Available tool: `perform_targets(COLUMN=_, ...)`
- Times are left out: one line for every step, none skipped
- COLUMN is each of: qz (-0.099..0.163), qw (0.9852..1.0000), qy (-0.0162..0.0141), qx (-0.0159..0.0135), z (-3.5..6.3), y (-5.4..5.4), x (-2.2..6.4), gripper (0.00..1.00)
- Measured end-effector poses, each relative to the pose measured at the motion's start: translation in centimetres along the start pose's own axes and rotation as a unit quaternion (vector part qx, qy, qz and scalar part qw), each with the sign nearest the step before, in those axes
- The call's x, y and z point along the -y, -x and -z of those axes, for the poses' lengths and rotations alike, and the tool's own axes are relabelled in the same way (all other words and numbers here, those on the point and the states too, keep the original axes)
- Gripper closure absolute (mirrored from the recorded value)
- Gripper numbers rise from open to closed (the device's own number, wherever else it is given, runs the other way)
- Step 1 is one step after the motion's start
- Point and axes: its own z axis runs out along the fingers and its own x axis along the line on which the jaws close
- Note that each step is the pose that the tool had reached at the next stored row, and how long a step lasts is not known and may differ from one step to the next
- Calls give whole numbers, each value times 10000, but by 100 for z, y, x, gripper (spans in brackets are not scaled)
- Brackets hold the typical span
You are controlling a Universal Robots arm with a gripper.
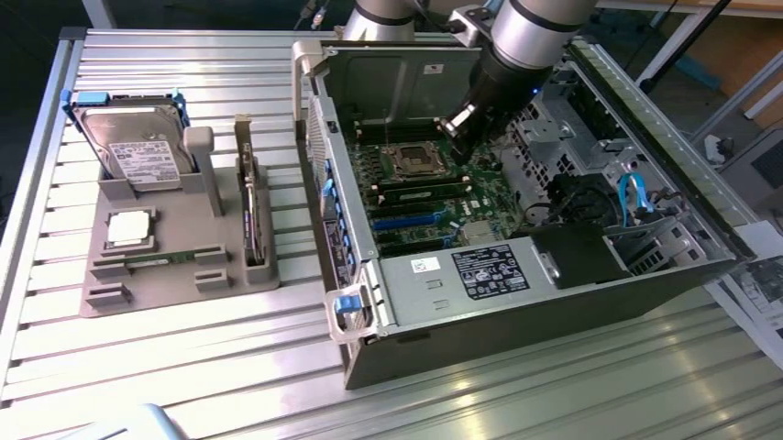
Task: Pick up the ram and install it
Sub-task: 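Press down the ram until it locks into place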
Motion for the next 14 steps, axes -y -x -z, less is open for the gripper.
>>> perform_targets(qz=-181, qw=9998, qy=-6, qx=8, z=-1, y=0, x=0, gripper=90)
perform_targets(qz=-354, qw=9994, qy=-12, qx=16, z=-1, y=0, x=0, gripper=90)
perform_targets(qz=-529, qw=9986, qy=-17, qx=23, z=-2, y=0, x=0, gripper=90)
perform_targets(qz=-692, qw=9976, qy=-22, qx=31, z=-3, y=0, x=0, gripper=90)
perform_targets(qz=-800, qw=9968, qy=-25, qx=36, z=-4, y=0, x=0, gripper=90)
perform_targets(qz=-905, qw=9959, qy=-28, qx=41, z=-4, y=0, x=0, gripper=90)
perform_targets(qz=-976, qw=9952, qy=-30, qx=44, z=-5, y=0, x=0, gripper=90)
perform_targets(qz=-1058, qw=9944, qy=-33, qx=48, z=-5, y=0, x=0, gripper=90)
perform_targets(qz=-1205, qw=9927, qy=-36, qx=55, z=-5, y=0, x=0, gripper=90)
perform_targets(qz=-1339, qw=9910, qy=-38, qx=62, z=-6, y=0, x=0, gripper=90)
perform_targets(qz=-1434, qw=9896, qy=-39, qx=67, z=-6, y=0, x=0, gripper=90)
perform_targets(qz=-1522, qw=9883, qy=-38, qx=71, z=-6, y=0, x=0, gripper=90)
perform_targets(qz=-1559, qw=9877, qy=-37, qx=73, z=-7, y=0, x=0, gripper=90)
perform_targets(qz=-1560, qw=9877, qy=-37, qx=74, z=-7, y=0, x=0, gripper=90)
